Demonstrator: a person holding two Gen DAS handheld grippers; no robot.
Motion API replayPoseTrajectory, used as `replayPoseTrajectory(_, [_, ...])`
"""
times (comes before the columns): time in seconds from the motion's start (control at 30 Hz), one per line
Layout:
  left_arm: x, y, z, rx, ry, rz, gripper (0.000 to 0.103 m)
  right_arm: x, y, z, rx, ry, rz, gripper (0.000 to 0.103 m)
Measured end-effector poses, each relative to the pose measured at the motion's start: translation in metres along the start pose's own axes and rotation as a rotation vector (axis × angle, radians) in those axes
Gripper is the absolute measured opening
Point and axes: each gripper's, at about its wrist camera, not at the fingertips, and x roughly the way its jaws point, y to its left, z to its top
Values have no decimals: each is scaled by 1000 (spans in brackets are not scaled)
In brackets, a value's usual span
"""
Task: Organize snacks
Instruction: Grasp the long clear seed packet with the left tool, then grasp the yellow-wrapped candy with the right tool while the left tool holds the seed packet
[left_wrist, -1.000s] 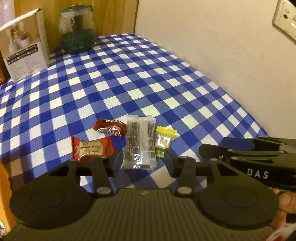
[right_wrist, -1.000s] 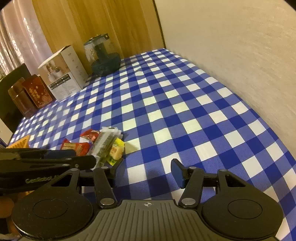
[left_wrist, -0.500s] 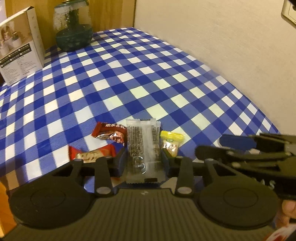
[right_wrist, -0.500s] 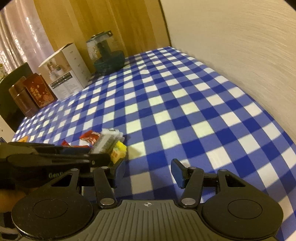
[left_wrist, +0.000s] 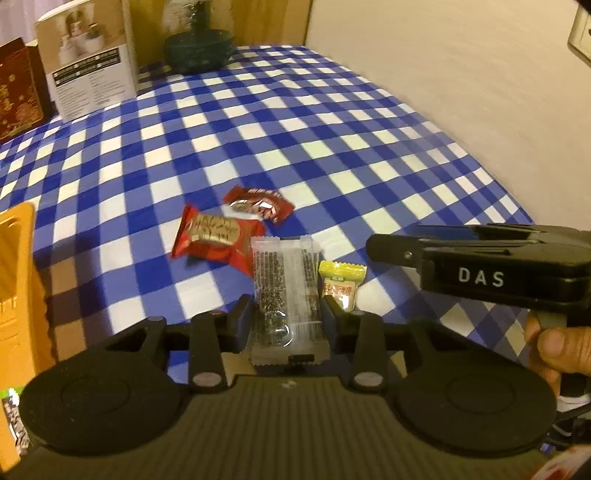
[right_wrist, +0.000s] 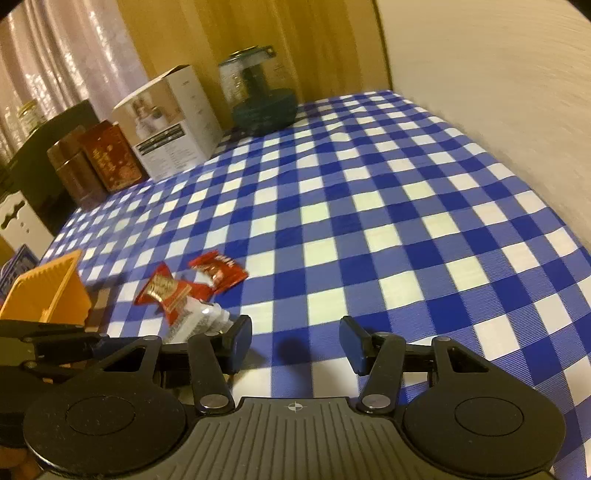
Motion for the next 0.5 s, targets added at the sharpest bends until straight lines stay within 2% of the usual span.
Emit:
replayPoseTrajectory(0.13, [-6, 6, -3, -21, 2, 15, 37, -2, 7, -5, -34, 11, 42, 54])
replayPoseTrajectory(0.2, [-11, 8, -4, -26, -1, 29, 44, -1, 11, -7, -53, 22, 63, 54])
replayPoseTrajectory(0.3, [-19, 11, -3, -24, -19, 47, 47, 0, 15, -9, -72, 35, 82, 54])
replayPoseTrajectory(0.5, [-29, 24, 2, -53, -37, 60, 47, -4, 31, -13, -158, 42, 101, 54])
